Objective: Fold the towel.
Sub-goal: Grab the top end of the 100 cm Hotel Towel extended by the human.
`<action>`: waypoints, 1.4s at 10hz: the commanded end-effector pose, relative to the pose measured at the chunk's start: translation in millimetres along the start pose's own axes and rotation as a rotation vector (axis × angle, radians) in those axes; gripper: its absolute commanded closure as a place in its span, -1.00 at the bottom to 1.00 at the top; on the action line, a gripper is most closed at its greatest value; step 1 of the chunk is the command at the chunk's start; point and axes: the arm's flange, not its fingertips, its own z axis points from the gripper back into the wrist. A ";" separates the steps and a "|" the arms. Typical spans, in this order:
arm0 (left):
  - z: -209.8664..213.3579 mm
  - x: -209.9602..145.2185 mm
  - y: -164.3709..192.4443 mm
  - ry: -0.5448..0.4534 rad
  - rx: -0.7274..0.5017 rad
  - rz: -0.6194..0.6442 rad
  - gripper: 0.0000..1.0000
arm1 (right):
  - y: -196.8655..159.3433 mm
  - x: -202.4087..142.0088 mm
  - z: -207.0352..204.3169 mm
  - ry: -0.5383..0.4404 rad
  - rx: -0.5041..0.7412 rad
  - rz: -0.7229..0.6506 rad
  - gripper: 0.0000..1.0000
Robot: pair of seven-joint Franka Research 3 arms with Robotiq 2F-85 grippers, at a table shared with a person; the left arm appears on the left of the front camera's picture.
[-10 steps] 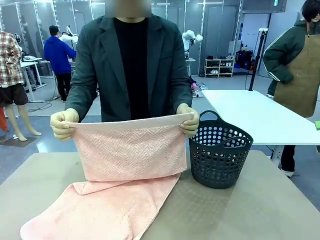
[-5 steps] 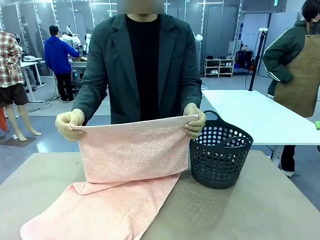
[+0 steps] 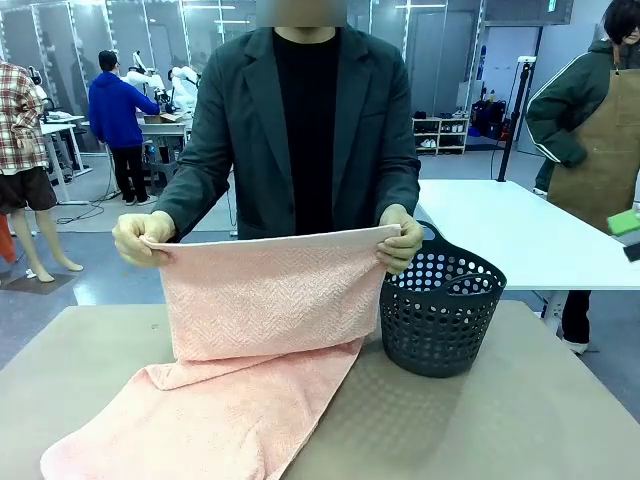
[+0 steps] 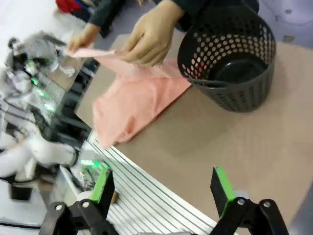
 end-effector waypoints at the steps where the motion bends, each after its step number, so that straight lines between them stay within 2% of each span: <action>1: -10.1 30.7 -36.6 0.126 0.174 -0.229 -1.00 | 39.0 40.2 -14.9 0.129 -0.159 0.258 -1.00; 2: -21.7 45.7 -66.3 0.203 0.214 -0.359 -1.00 | 67.9 56.8 -33.2 0.181 -0.286 0.389 -1.00; 4: -52.6 59.9 -119.3 0.311 0.373 -0.604 -1.00 | 120.9 69.8 -68.8 0.269 -0.353 0.631 -1.00; 5: -68.7 66.1 -135.7 0.353 0.385 -0.670 -1.00 | 138.0 76.7 -81.4 0.283 -0.364 0.669 -1.00; 6: -86.1 67.0 -143.8 0.403 0.381 -0.708 -1.00 | 150.9 83.8 -91.8 0.280 -0.391 0.697 -1.00; 8: -101.8 64.0 -146.4 0.421 0.357 -0.717 -1.00 | 163.6 85.9 -104.7 0.291 -0.413 0.733 -1.00; 9: -101.8 63.9 -144.6 0.393 0.331 -0.694 -1.00 | 164.0 84.8 -105.2 0.270 -0.397 0.729 -1.00; 10: -102.3 67.4 -158.7 0.434 0.348 -0.746 -1.00 | 169.1 84.9 -103.4 0.300 -0.387 0.761 -1.00; 14: -102.3 67.4 -158.7 0.434 0.348 -0.746 -1.00 | 169.1 84.9 -103.4 0.300 -0.387 0.761 -1.00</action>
